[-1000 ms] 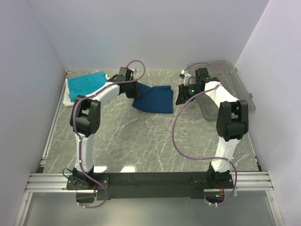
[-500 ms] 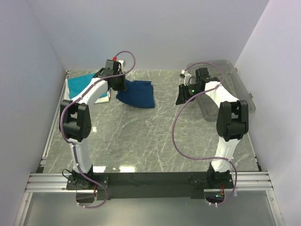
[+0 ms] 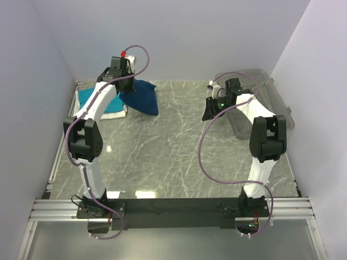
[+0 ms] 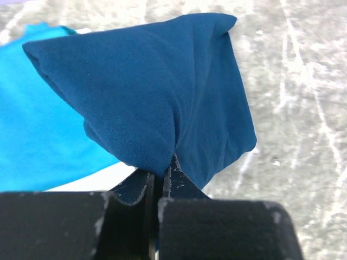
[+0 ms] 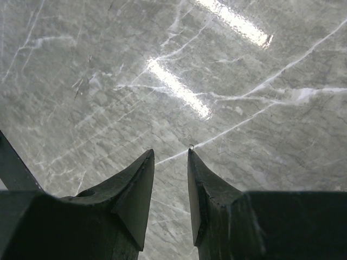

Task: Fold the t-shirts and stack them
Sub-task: Fold the tshirt

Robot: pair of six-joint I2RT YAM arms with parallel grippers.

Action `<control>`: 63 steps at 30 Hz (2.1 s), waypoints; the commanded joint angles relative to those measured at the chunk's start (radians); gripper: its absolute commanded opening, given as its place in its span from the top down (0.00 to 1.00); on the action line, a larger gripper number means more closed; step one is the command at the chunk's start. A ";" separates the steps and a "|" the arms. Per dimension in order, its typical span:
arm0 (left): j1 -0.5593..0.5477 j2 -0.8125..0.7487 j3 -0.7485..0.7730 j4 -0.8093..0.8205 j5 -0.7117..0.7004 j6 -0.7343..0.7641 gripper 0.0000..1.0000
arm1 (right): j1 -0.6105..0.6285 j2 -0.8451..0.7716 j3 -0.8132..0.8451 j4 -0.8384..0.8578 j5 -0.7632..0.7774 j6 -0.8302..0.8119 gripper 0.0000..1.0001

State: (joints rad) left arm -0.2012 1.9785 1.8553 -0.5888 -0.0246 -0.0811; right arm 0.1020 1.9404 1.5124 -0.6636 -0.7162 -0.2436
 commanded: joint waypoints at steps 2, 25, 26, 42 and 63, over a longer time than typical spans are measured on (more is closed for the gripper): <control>0.023 0.013 0.076 0.020 -0.034 0.061 1.00 | -0.005 -0.026 0.000 0.030 -0.032 0.007 0.61; 0.187 0.020 0.127 0.090 0.005 0.231 1.00 | -0.004 0.003 -0.006 0.029 -0.042 0.006 0.61; 0.200 0.016 0.121 0.095 0.008 0.231 1.00 | -0.005 0.005 -0.004 0.029 -0.040 0.006 0.61; 0.351 -0.004 0.059 0.135 0.164 0.146 1.00 | -0.005 0.015 -0.012 0.028 -0.048 -0.002 0.61; 0.404 0.017 0.062 0.175 0.343 0.032 1.00 | -0.002 0.020 -0.020 0.022 -0.051 -0.010 0.61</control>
State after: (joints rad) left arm 0.1963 2.0357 1.8801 -0.4904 0.1997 -0.0048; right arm 0.1020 1.9564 1.4845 -0.6537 -0.7494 -0.2440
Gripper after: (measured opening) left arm 0.045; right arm 0.387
